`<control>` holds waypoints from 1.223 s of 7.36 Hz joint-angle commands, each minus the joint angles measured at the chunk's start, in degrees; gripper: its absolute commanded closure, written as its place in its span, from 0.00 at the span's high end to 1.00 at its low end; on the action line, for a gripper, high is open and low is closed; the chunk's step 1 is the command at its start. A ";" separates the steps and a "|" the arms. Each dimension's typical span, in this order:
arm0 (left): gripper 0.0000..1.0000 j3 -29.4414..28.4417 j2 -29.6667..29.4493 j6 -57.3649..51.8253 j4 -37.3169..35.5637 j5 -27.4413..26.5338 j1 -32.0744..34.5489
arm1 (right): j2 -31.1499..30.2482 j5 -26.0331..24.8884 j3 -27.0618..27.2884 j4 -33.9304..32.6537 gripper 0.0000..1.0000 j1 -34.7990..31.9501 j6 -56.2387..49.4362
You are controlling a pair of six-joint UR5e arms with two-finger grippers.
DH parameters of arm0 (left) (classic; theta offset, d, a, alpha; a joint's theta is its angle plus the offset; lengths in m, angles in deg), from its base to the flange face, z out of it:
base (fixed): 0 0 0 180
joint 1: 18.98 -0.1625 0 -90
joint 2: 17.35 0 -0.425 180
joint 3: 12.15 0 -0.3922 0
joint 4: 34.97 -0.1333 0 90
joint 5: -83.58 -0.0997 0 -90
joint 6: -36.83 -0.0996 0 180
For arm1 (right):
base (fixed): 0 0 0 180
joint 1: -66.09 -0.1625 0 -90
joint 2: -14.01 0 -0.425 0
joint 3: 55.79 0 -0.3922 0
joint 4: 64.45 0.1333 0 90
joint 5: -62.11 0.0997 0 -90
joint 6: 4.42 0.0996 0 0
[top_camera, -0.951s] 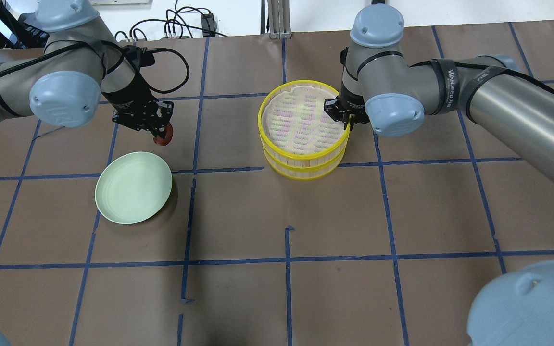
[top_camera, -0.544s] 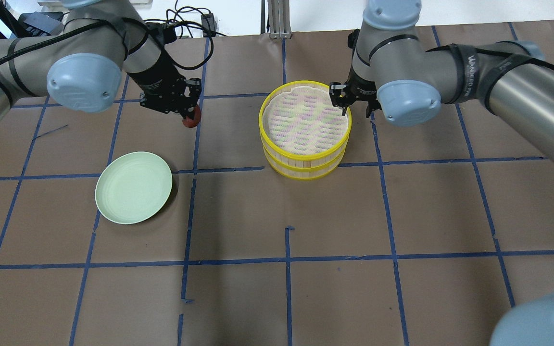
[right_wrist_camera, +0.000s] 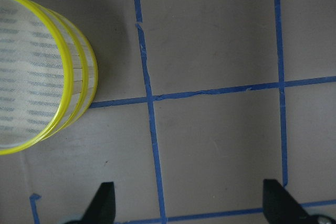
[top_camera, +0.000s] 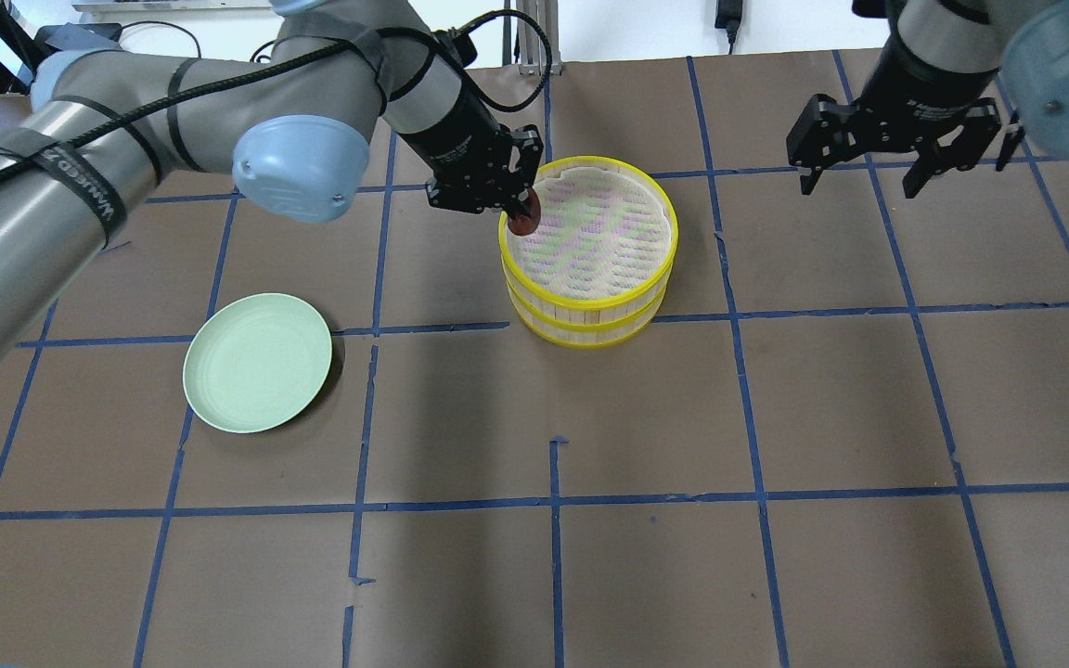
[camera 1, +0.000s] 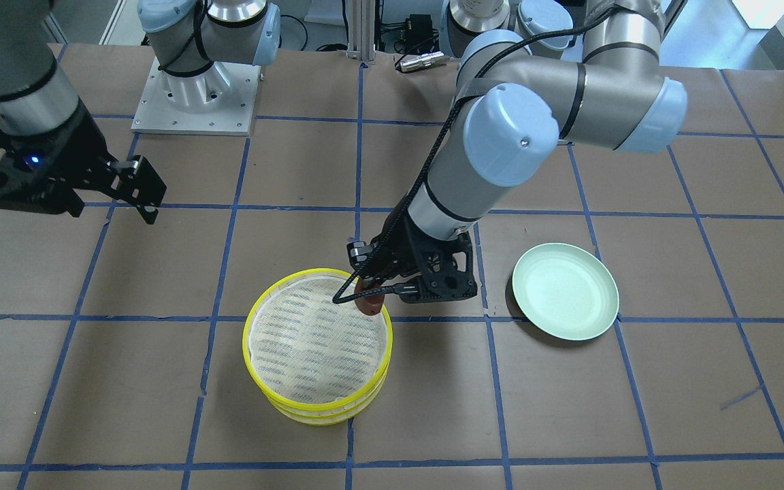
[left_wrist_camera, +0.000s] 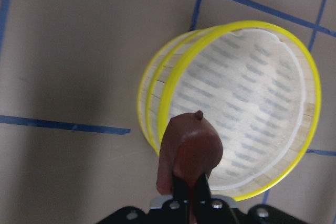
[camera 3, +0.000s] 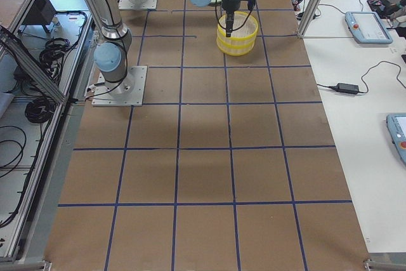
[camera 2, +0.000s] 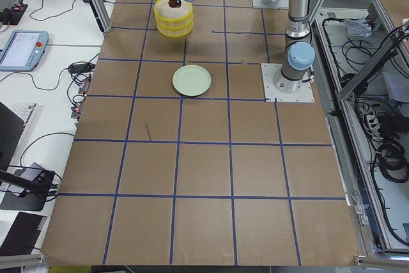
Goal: Place buns in different layers of steamer
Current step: 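Lower the red bun into the top steamer layer and open the left gripper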
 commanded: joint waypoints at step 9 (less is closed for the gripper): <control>1.00 1.33 5.83 -5.76 1.58 -7.59 -2.58 | 0.71 1.42 -6.47 6.94 1.00 -4.88 -0.72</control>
